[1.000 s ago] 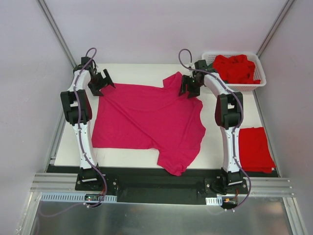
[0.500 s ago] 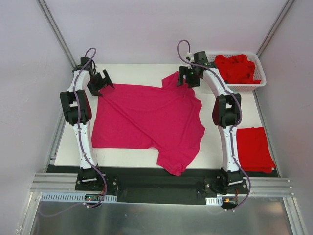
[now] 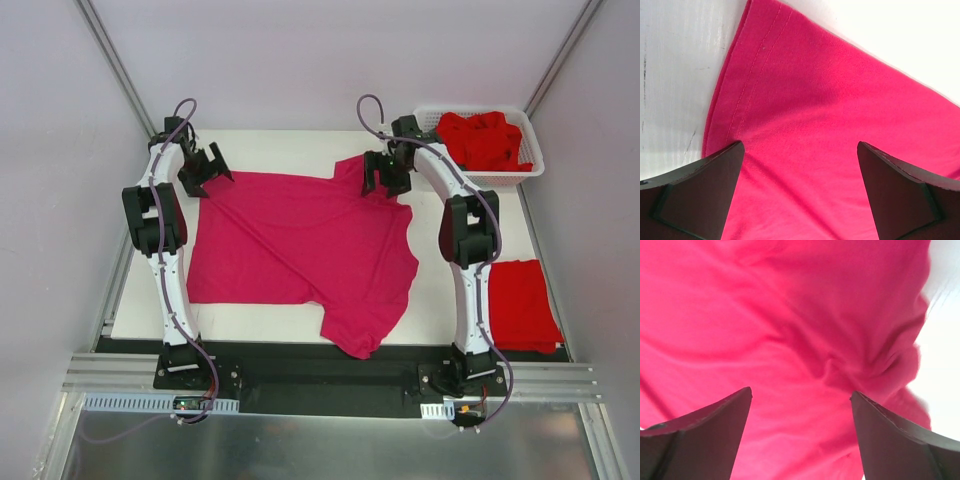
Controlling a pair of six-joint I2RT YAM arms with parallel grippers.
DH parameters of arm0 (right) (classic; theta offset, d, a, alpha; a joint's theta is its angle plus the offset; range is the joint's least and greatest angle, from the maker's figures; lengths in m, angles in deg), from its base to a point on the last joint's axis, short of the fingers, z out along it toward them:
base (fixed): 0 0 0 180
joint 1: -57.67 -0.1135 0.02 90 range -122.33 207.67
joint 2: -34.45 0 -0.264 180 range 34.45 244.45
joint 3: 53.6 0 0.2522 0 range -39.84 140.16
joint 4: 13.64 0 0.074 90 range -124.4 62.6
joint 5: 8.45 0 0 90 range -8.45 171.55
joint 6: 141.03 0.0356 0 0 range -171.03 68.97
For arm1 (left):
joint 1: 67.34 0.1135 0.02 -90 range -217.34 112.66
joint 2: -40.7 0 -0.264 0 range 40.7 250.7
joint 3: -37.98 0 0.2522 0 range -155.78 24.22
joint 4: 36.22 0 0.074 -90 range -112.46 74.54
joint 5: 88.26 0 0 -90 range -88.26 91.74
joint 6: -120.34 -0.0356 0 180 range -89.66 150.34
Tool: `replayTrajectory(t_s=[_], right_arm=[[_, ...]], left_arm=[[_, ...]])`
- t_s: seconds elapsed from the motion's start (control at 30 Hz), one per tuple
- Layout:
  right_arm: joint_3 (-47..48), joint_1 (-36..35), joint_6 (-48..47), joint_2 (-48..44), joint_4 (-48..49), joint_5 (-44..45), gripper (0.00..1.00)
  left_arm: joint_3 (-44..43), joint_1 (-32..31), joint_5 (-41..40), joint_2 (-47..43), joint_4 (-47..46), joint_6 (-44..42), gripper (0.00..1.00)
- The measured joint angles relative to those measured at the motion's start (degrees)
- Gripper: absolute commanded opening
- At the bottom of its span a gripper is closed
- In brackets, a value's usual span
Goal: Fold and stack the t-shirts
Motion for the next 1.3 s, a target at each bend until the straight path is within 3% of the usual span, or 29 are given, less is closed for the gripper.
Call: replayTrajectory(t_s=[0.57, 0.9, 1.3], right_arm=[[-8.8, -2.0, -0.9, -1.8, 0.1, -0.1, 0.86], [6.3, -2.0, -0.9, 7.3, 1.7, -1.6, 0.9], [7.4, -2.0, -0.9, 7.9, 1.9, -1.6, 0.91]], left_arm=[[0.1, 0.3, 0.1, 0.0, 0.0, 0.0, 0.99], [0.1, 0.5, 0.0, -0.1, 0.2, -0.6, 0.99], [-3.3, 2.2, -0.1, 1.6, 1.4, -0.7, 0.98]])
